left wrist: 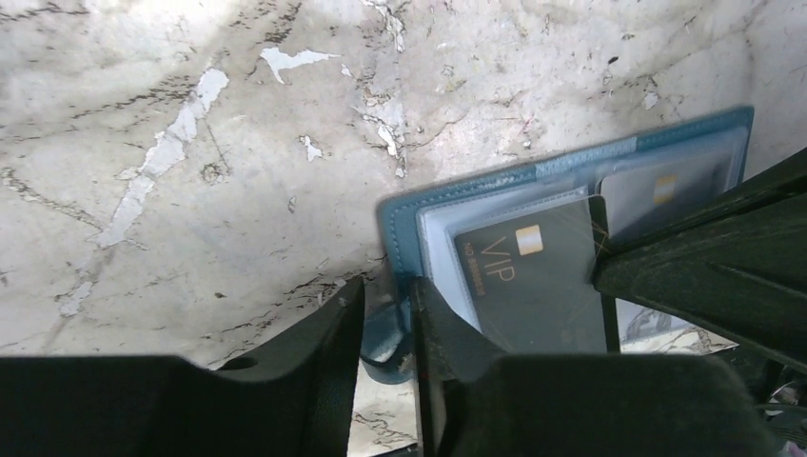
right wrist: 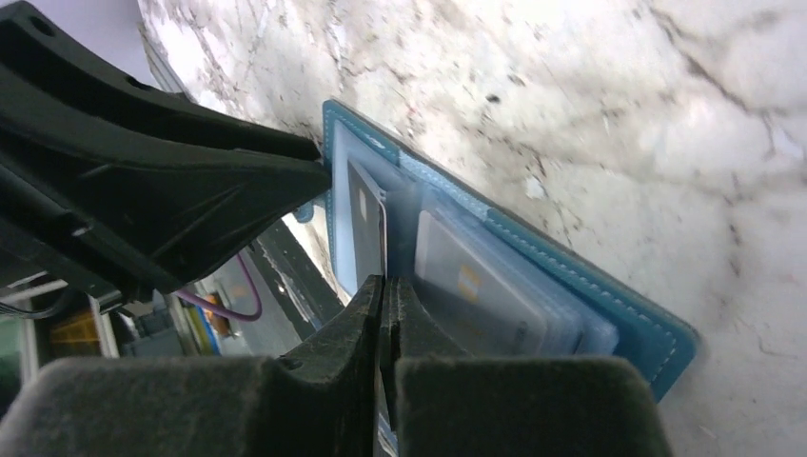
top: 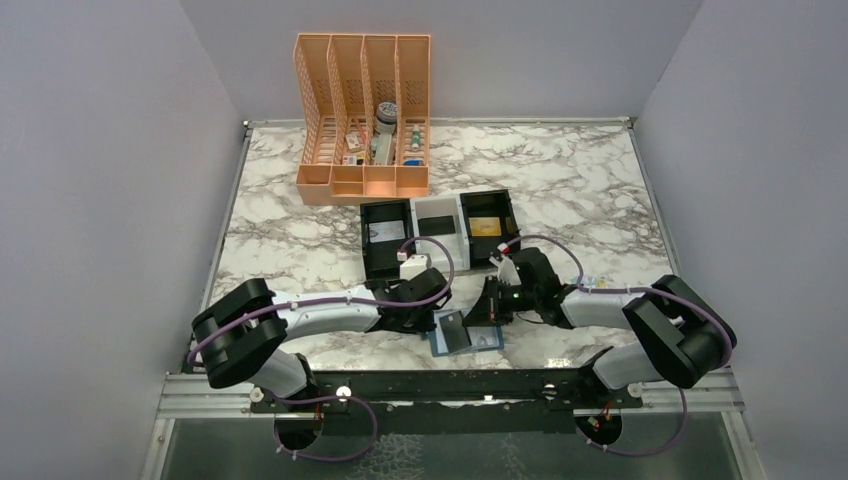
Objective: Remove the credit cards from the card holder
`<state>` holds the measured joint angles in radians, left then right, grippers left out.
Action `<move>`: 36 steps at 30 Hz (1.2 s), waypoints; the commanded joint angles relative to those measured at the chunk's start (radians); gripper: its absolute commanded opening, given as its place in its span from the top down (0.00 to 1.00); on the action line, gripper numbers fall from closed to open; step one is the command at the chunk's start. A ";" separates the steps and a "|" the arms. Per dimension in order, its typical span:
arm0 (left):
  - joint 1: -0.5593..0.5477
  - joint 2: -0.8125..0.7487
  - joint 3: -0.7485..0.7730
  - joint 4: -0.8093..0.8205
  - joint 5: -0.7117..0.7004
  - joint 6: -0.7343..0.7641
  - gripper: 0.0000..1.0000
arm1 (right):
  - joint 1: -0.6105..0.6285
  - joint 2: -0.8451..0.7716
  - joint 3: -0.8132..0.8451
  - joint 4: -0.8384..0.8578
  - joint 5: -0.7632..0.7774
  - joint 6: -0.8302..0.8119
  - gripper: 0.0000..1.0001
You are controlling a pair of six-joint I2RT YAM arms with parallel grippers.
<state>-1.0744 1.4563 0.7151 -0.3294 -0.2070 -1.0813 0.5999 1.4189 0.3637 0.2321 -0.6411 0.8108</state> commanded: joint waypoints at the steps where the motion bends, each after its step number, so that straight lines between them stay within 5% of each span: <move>1: 0.005 -0.061 0.050 -0.049 -0.057 0.066 0.65 | -0.006 -0.017 -0.050 0.128 0.028 0.131 0.97; 7: 0.003 -0.110 0.131 -0.048 0.006 0.142 0.49 | -0.006 -0.029 -0.051 0.101 0.079 0.131 0.97; 16: -0.069 0.015 0.199 -0.073 0.100 0.153 0.49 | -0.006 -0.073 -0.101 0.132 0.126 0.185 0.96; 27: -0.130 0.201 0.247 -0.184 -0.001 0.152 0.69 | -0.007 -0.075 -0.112 0.146 0.112 0.193 0.93; 36: -0.132 0.213 0.223 -0.220 -0.034 0.117 0.75 | -0.006 -0.093 -0.098 0.127 0.062 0.154 0.88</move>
<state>-1.2003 1.6440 0.9535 -0.4744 -0.1795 -0.9543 0.5999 1.3491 0.2600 0.3439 -0.5472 0.9874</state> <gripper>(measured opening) 0.261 0.138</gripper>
